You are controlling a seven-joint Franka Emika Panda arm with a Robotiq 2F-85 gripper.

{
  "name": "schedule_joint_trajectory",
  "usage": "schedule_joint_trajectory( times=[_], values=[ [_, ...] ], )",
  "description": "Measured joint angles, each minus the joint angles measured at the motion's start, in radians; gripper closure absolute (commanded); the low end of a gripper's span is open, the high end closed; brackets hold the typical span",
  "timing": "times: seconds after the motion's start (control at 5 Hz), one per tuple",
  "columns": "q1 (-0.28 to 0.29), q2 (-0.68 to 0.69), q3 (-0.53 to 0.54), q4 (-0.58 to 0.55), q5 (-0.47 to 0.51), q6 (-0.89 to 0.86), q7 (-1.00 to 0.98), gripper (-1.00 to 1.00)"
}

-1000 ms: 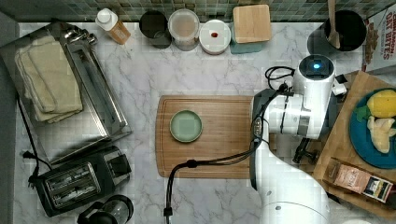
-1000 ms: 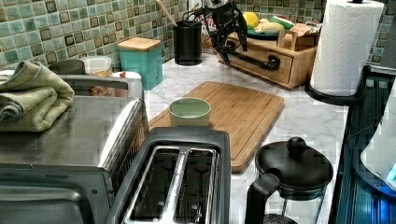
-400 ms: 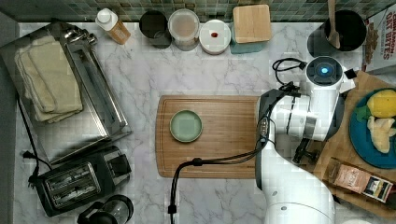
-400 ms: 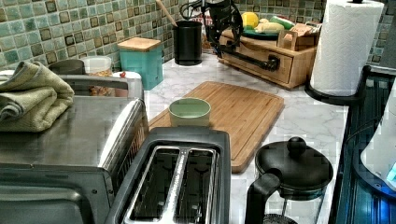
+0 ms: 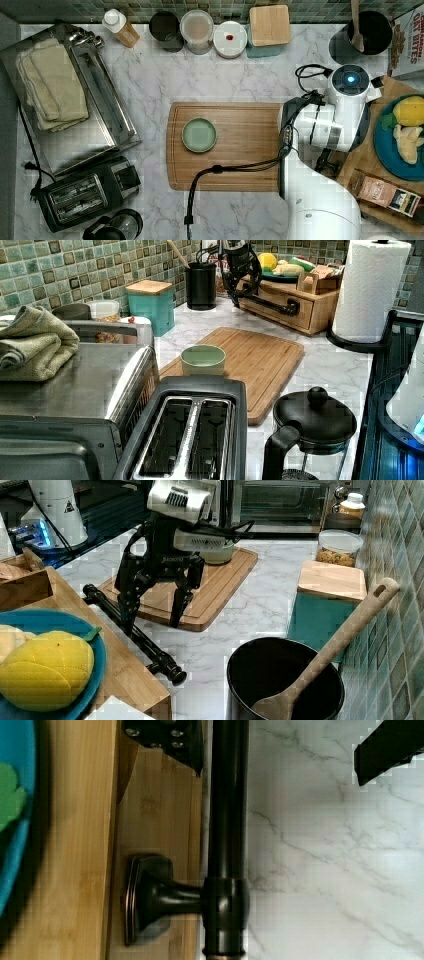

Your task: Open the drawer.

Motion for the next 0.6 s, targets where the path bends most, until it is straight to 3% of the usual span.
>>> schedule_joint_trajectory(
  times=[0.6],
  values=[
    [-0.026,0.060,-0.007,0.029,0.140,0.000,0.000,-1.00]
  ],
)
